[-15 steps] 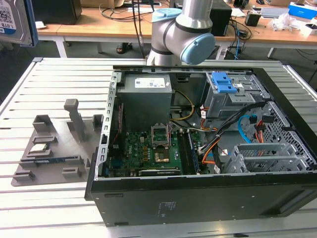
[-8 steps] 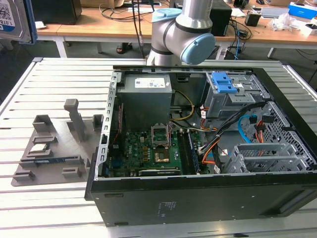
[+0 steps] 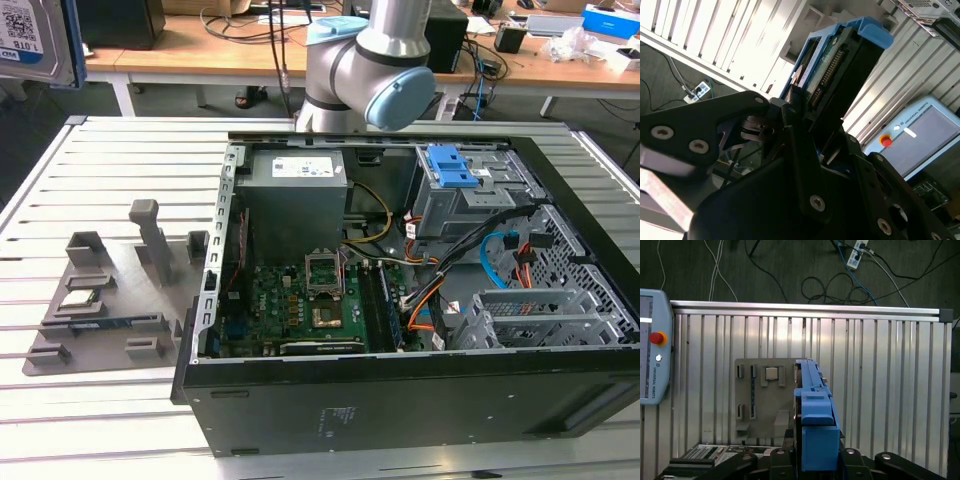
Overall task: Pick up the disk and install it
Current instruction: 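Pick up the disk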
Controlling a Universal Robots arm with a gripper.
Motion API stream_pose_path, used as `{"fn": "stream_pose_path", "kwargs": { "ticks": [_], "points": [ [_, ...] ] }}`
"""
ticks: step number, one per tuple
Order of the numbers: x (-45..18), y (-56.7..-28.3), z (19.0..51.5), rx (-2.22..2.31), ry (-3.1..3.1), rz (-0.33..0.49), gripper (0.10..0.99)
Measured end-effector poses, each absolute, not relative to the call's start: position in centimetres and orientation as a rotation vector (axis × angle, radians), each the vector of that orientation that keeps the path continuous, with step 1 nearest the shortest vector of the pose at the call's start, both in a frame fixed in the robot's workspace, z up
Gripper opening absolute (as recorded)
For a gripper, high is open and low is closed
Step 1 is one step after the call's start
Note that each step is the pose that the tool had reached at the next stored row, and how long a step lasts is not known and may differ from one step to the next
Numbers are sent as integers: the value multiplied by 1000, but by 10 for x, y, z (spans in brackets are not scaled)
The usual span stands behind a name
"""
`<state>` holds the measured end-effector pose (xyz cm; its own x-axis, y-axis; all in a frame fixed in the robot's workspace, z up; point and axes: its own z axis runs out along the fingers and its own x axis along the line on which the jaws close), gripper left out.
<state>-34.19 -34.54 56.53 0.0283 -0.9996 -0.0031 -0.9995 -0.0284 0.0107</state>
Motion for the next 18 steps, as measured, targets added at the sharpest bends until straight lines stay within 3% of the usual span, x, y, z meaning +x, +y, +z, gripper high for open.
{"fn": "stream_pose_path", "kwargs": {
  "ticks": [18],
  "points": [
    [-248, -343, 565, 2248, -2185, -15, 365]
  ]
}}
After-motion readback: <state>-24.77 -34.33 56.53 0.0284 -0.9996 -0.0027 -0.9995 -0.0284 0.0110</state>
